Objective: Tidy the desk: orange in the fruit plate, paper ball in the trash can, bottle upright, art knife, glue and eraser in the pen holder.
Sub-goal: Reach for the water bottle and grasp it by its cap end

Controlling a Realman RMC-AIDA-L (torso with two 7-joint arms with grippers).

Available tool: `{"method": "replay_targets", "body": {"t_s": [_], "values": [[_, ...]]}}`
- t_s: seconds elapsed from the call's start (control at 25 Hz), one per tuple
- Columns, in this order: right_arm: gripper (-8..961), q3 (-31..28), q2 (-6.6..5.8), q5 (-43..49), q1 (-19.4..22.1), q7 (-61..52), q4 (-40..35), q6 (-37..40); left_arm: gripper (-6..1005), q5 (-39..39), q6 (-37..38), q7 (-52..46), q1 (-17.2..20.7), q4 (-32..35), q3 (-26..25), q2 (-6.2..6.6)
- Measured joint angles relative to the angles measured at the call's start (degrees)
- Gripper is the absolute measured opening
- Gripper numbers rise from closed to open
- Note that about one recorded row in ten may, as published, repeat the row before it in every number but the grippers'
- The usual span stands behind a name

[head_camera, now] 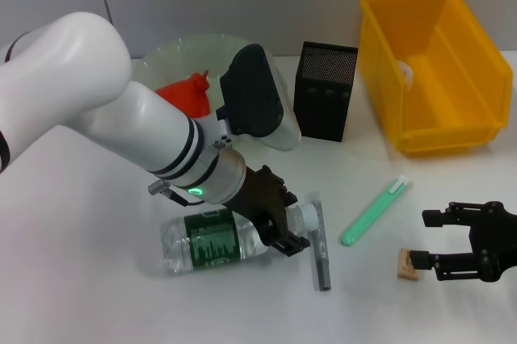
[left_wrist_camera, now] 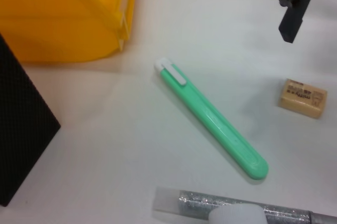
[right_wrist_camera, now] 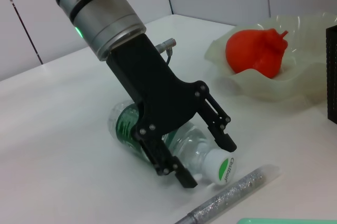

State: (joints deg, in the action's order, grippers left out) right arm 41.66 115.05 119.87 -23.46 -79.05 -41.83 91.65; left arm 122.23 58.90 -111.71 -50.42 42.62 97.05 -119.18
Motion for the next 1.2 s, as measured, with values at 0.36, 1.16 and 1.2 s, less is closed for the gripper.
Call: {"method": "replay_targets", "body": {"t_s": [0.36,1.16,1.2], "values": [[794,-0.29,-0.01,0.02,0.00,0.01,0.09,-0.01,634,0.40,-0.31,0.00,-0.19,0.22,0.08,0.00],[794,-0.21,-0.19,0.02,-0.24,-0.18,-0.01,-0.05,538,5.44,1.66,-5.20,-0.47,6.06,2.26,0.00],[794,-0.17,-0.19,0.01,-0.29,-0.20,-0.01,-0.06,537,5.74,1.75,-5.50,-0.49,6.26,2.28,0.00]]}}
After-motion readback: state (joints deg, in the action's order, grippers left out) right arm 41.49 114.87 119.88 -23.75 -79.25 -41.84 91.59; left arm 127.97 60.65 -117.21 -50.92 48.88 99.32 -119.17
